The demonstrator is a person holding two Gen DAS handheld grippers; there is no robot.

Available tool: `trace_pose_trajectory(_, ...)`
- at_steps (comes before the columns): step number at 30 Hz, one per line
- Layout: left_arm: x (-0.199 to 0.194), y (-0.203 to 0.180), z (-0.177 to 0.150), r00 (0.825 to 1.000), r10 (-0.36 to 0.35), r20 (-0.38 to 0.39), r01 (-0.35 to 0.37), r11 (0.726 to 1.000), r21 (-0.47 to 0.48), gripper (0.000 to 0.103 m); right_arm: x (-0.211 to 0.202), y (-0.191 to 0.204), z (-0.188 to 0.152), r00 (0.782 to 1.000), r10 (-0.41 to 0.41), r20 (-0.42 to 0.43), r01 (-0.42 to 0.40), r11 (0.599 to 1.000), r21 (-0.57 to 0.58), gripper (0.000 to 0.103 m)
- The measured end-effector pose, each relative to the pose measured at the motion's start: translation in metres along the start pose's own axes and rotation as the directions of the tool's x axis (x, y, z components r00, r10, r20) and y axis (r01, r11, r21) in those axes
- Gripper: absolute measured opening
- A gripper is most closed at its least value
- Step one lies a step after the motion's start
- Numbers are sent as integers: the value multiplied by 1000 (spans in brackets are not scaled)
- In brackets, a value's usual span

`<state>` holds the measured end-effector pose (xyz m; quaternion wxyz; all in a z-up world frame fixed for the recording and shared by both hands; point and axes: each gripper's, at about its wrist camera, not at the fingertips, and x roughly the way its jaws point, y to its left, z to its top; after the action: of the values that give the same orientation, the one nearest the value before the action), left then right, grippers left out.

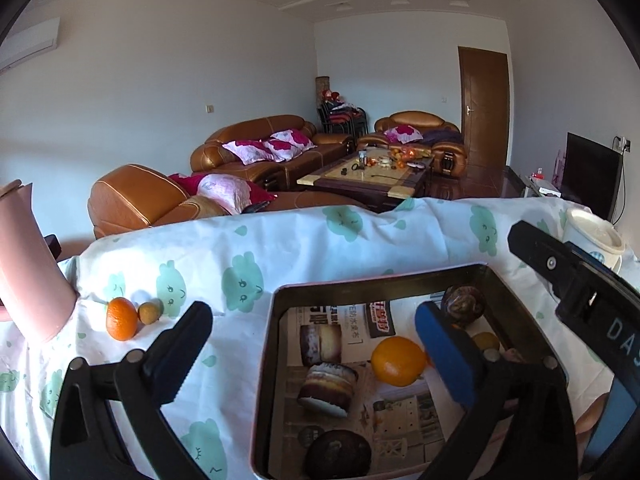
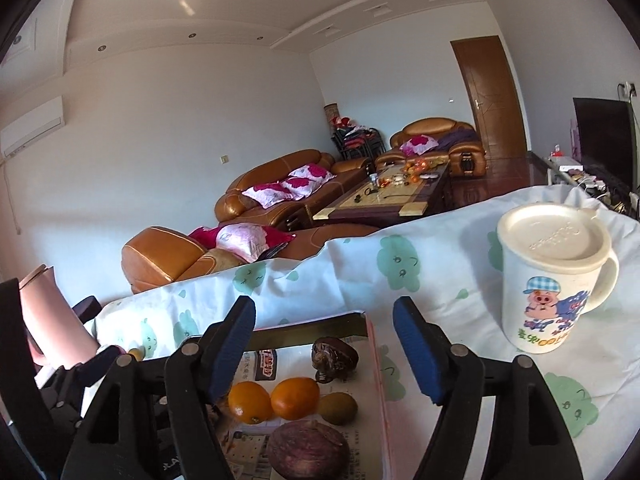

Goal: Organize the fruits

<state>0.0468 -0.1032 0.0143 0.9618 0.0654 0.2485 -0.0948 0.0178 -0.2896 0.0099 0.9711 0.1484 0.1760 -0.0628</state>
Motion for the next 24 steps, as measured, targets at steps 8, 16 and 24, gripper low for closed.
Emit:
trace_pose_trajectory(8,-10,24,-11,996,93,17,-92,995,-33,103,-13,13,-5,994,-76,79,84,991,-104,78)
trace_pose_trajectory(16,-19,42,-19,993,115,22,-113,990,-89,103,-17,25,-15,991,-85,102,100,985,-143,80)
trace_pose_trajectory(24,-30,53,-27,995,100,28,-97,990,-106,103,-26,31,-22,988,-109,109,122,985,-121,80)
